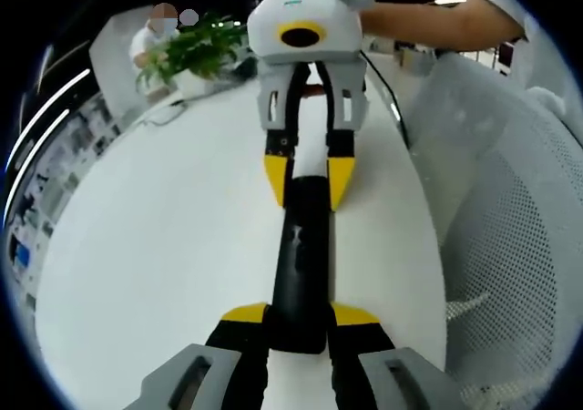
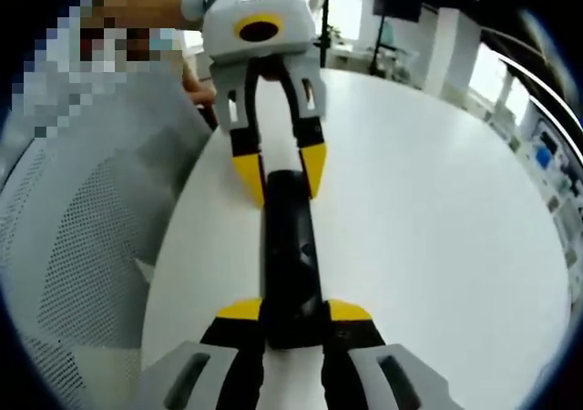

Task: Press the specified remote control buttons in sequence, fully releasing each button before pressing the next.

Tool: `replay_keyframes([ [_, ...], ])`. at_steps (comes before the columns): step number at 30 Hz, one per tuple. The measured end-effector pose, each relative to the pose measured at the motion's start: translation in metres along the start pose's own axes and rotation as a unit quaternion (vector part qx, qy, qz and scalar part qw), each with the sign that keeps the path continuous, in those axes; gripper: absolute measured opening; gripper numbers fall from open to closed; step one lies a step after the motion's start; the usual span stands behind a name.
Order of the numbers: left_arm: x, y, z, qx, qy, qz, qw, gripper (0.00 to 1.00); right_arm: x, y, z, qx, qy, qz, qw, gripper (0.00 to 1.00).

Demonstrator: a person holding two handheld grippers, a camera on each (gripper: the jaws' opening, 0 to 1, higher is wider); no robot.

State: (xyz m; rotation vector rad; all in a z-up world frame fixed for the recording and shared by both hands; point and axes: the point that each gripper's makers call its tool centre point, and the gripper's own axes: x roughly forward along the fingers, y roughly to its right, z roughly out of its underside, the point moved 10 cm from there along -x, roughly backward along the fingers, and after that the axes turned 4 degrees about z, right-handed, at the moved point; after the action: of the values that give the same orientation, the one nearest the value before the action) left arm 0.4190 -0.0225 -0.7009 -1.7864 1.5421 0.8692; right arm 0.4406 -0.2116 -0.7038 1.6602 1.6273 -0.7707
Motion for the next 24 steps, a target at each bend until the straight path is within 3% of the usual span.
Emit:
replay_keyframes([
  [24,-0.0007,-0.0054,0.0008,0.016,-0.001,-0.004,0.9999,0.23,0.0014,0.0021,0.0001,0.001,0.004,0.004,1.0000,0.19],
])
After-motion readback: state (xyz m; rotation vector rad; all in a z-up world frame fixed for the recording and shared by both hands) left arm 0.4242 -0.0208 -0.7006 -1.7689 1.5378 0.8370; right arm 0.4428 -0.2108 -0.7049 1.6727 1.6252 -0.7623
